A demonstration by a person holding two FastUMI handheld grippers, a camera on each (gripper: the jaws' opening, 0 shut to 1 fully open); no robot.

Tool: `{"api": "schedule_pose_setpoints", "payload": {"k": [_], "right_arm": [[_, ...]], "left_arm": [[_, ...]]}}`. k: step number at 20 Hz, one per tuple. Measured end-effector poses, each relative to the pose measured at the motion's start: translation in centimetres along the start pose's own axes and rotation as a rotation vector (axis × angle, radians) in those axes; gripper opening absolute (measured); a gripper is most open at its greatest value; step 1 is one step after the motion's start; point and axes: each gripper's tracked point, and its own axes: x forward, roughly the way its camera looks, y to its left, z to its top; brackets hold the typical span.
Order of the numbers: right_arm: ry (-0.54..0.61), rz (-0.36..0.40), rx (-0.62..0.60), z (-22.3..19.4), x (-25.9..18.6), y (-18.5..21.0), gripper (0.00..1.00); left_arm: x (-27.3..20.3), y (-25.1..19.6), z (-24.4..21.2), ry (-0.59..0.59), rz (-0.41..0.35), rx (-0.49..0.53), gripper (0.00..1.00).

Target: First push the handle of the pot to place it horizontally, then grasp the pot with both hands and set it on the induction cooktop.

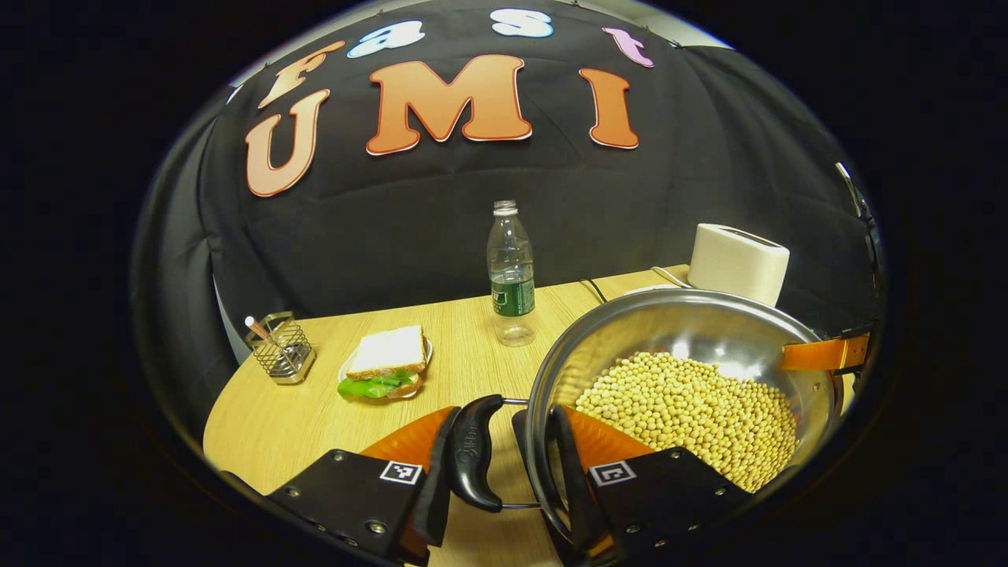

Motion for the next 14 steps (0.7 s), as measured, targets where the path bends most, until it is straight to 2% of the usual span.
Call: {"api": "schedule_pose_setpoints", "payload": {"k": [2, 3, 4, 6, 9, 14], "right_arm": [[0.012, -0.003, -0.006, 0.6, -0.6, -0.4, 0.57], [0.008, 0.001, -0.005, 0.9, -0.8, -0.4, 0.54], [0.005, 0.002, -0.013, 1.1, -1.2, -0.6, 0.6], [-0.05, -0.017, -0.048, 2.6, -1.6, -1.1, 0.64], [-0.135, -0.053, -0.092, 5.9, -4.2, -2.2, 0.77], [-0.302, -0.042, -0.149, 10.7, -9.4, -0.5, 0.9]], "left_arm": [[-0.2, -0.1, -0.2, 0.0, 0.002, -0.019, 0.62], [-0.2, -0.2, -0.6, 0.004, 0.005, -0.02, 0.62], [-0.4, -0.2, -0.5, 0.0, 0.009, -0.017, 0.66], [-0.4, 0.1, 0.3, -0.01, 0.012, -0.02, 0.68], [-2.1, 1.2, 2.5, -0.075, 0.027, -0.036, 0.75], [-8.3, 4.2, 9.0, -0.213, 0.066, -0.079, 0.75]]}}
